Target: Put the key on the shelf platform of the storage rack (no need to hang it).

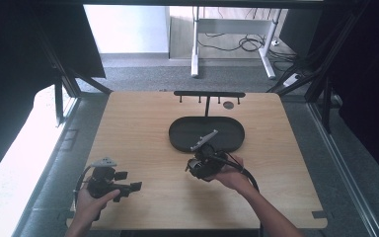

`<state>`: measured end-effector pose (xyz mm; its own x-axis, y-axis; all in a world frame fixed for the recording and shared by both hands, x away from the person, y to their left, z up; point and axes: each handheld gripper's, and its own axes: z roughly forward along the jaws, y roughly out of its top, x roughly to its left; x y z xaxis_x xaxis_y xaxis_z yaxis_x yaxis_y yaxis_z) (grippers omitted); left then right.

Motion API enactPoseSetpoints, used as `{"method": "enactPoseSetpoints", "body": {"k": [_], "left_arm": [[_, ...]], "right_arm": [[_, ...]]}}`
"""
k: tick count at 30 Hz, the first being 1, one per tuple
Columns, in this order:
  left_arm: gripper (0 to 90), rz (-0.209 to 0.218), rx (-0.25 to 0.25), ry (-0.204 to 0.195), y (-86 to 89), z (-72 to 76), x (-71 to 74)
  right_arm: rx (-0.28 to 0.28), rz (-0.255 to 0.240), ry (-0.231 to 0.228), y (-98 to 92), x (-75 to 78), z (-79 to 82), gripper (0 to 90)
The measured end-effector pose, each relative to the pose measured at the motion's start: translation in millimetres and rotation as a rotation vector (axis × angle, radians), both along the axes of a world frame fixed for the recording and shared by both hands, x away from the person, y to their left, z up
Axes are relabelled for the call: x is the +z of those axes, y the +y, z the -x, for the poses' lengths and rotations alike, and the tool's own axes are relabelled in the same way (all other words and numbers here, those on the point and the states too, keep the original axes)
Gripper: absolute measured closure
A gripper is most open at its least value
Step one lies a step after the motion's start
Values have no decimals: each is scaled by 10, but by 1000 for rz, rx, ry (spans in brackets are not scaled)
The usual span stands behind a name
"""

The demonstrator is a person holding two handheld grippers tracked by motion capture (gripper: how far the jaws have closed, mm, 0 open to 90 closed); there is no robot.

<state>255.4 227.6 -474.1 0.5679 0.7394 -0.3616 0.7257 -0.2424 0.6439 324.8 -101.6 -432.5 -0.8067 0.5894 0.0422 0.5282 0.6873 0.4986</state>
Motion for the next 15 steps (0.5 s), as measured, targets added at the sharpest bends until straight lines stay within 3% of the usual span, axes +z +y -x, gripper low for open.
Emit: {"method": "enactPoseSetpoints", "body": {"k": [15], "left_arm": [[199,3,3,4,8,-4,-8]], "right_arm": [[-17,-29,-23,-62,113,-90,496]]}}
